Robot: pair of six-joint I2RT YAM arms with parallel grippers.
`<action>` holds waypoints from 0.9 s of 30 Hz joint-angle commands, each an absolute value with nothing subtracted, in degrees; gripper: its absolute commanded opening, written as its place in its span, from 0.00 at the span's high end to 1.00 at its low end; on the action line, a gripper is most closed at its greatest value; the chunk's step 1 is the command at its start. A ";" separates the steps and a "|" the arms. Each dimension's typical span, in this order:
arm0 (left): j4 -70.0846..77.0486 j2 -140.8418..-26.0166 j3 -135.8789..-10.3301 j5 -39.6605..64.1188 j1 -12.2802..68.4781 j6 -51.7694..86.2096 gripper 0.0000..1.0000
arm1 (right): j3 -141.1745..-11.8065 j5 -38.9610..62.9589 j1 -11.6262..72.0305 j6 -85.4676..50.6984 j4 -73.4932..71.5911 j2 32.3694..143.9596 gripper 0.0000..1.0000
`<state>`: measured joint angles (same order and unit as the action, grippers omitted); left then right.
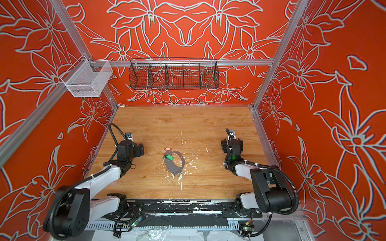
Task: Attach keys to a key ring
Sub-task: Reset both arms
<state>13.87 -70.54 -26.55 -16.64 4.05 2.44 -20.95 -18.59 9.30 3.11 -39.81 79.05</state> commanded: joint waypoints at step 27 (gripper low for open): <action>28.65 -76.47 -22.77 -2.81 0.79 -1.15 0.03 | -8.34 -12.89 3.73 -1.00 -61.93 78.72 0.05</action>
<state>27.94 -76.58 -22.33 -3.03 1.06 -0.86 -6.66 -10.81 4.36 1.67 -61.58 79.11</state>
